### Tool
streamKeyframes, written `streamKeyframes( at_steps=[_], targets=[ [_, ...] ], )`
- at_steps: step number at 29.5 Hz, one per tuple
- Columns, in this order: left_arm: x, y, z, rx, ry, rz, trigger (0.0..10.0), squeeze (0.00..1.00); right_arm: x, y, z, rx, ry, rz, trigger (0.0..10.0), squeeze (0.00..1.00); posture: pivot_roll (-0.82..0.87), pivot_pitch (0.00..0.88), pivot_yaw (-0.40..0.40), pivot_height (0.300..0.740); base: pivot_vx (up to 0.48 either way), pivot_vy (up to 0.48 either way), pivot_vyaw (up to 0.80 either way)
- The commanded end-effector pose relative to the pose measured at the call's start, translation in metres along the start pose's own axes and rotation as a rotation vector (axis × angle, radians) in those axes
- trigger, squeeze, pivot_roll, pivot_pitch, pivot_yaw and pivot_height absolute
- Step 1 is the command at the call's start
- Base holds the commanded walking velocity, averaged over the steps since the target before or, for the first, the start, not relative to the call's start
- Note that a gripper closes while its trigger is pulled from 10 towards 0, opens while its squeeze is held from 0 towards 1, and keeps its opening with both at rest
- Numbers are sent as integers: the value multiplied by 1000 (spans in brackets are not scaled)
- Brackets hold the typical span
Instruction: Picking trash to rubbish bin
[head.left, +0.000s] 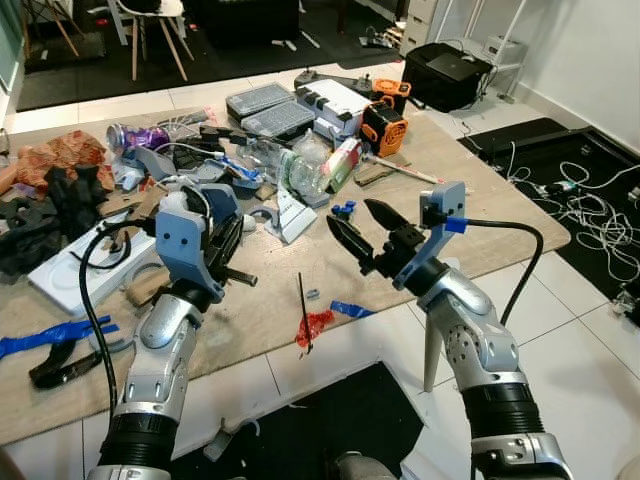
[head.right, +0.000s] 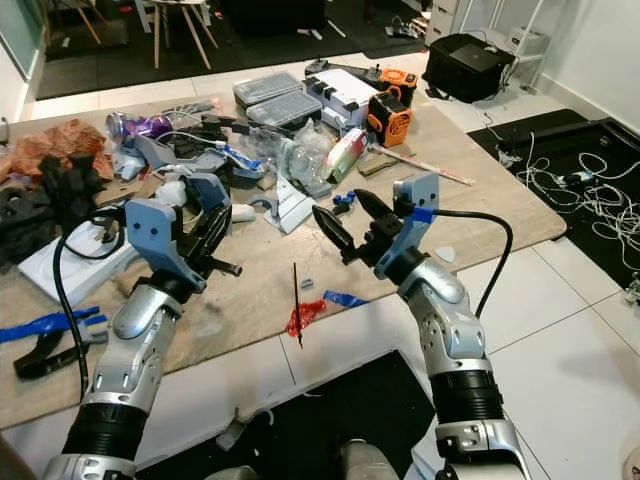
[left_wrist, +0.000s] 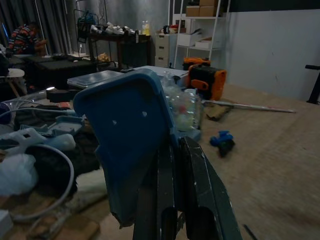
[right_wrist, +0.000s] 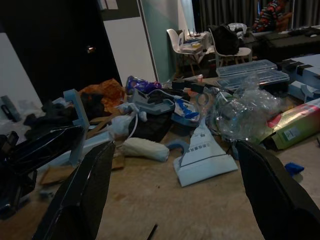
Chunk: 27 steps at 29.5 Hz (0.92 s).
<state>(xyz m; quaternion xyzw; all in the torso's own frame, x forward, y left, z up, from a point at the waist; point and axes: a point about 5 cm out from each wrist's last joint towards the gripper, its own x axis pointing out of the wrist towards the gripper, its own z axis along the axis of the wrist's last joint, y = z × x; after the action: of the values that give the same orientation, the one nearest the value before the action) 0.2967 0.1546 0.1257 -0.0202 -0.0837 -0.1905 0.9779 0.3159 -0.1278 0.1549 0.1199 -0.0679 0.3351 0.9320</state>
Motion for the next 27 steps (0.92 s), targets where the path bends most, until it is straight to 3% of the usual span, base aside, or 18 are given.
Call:
streamKeyframes(
  at_steps=[1, 27],
  targets=[
    [-2, 1, -3, -2, 22, -11, 10000, 0, 1, 1, -3, 10, 22, 9, 10000, 0, 43, 0, -28, 740, -341, 0, 0],
    [0, -4, 0, 0, 19, -27, 10000, 0, 2, -1, -4, 23, 40, -2, 10000, 0, 43, 0, -30, 740, -349, 0, 0]
  ],
)
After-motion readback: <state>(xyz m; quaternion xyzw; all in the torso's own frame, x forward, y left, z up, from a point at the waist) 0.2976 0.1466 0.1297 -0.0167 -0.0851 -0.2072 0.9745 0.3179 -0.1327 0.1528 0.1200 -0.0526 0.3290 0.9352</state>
